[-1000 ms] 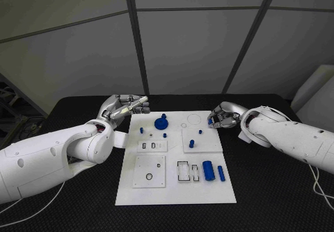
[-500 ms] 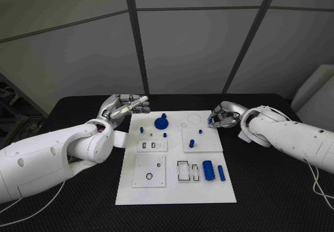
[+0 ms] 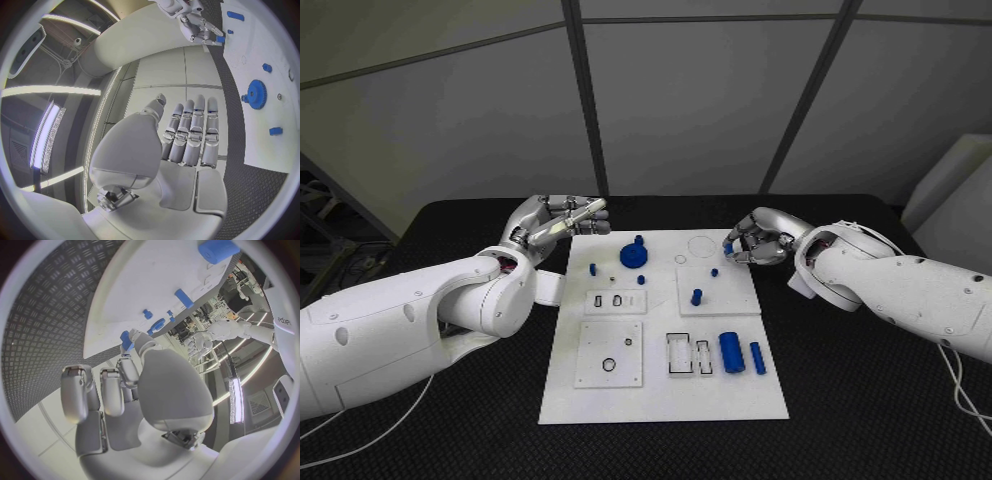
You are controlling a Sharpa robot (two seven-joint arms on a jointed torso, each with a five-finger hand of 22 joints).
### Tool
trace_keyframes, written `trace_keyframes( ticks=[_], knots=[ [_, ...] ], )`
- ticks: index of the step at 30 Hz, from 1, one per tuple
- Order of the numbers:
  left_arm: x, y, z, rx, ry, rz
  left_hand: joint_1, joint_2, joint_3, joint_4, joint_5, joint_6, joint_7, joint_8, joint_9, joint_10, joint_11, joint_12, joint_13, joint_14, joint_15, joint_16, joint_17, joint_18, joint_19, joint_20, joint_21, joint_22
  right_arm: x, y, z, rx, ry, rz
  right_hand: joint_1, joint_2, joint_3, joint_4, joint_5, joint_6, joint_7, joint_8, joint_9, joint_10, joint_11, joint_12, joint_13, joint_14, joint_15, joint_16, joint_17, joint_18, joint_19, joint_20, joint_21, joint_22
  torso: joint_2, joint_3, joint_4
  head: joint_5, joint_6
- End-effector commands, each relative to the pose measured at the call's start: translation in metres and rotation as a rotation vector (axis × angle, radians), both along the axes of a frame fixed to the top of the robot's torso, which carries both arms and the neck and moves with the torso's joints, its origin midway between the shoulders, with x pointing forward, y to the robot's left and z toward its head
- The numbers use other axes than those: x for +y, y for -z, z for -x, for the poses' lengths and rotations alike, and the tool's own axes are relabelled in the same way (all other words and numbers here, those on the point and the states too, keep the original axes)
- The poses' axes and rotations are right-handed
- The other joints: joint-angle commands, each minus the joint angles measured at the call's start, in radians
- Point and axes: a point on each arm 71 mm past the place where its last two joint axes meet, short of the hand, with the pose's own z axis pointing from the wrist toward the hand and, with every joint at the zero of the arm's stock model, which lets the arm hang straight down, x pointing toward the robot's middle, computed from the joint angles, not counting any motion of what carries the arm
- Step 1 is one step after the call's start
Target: Assemble the parts on the task board
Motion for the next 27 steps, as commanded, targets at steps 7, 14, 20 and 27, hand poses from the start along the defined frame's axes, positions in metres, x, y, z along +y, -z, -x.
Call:
trace_keyframes(
  ticks=[7,14,20,27],
  knots=[
    [-0.001,-0.001,0.0,-0.006,0.009,-0.003,-0.007,0.002,0.005,-0.001,-0.005,-0.007,-0.001,-0.004,-0.001,-0.008,0.001,-0.004,-0.001,-0.006,0.005,-0.003,0.001,-0.017,-0.003,0.0,0.0,-0.002,0.052,-0.015,0.02,-0.022,-0.027,-0.003,0.001,0.005,0.009,-0.001,0.005,-0.006,0.003,0.005,0.013,-0.003,-0.002,-0.011,-0.005,0.082,-0.004,0.005,0.17,0.001,0.03,-0.007,0.003,0.171,-0.005,-0.002,-0.0014,0.012,-0.002],
    [0.0,-0.001,0.0,-0.006,0.007,-0.004,-0.007,0.002,0.005,-0.001,-0.005,-0.007,-0.001,-0.004,-0.001,-0.008,0.001,-0.004,-0.001,-0.006,0.005,-0.003,0.001,-0.017,-0.003,0.0,0.0,-0.002,0.104,-0.021,0.034,-0.041,-0.092,0.001,0.0,0.004,0.015,-0.003,0.015,-0.009,0.005,0.004,0.013,-0.007,-0.001,-0.016,-0.009,0.082,-0.003,0.004,0.169,0.001,0.03,-0.006,0.003,0.171,-0.004,-0.0025,-0.0012,0.021,-0.003],
    [0.0,-0.002,0.0,-0.006,0.008,-0.003,-0.007,0.002,0.005,-0.001,-0.005,-0.007,-0.001,-0.004,-0.001,-0.008,0.001,-0.004,-0.001,-0.006,0.005,-0.003,0.001,-0.017,-0.003,0.0,0.0,-0.002,0.133,-0.022,0.039,-0.041,-0.124,0.011,-0.001,0.003,0.017,-0.003,0.019,-0.011,0.006,0.004,0.013,-0.008,0.0,-0.017,-0.011,0.082,-0.002,0.004,0.169,0.0,0.031,-0.006,0.004,0.172,-0.002,-0.0022,-0.0013,0.032,-0.007],
    [-0.002,-0.002,0.0,-0.007,0.01,-0.002,-0.007,0.002,0.005,-0.001,-0.005,-0.007,-0.001,-0.004,-0.001,-0.008,0.001,-0.004,-0.001,-0.006,0.005,-0.003,0.001,-0.017,-0.003,0.0,0.0,-0.002,0.164,-0.019,0.043,-0.017,-0.155,0.036,-0.004,0.0,0.019,-0.003,0.021,-0.017,0.008,0.002,0.012,-0.011,0.001,-0.021,-0.014,0.082,-0.001,0.003,0.167,0.001,0.03,-0.005,0.003,0.171,-0.002,-0.0027,-0.0006,0.037,-0.012]
  ],
)
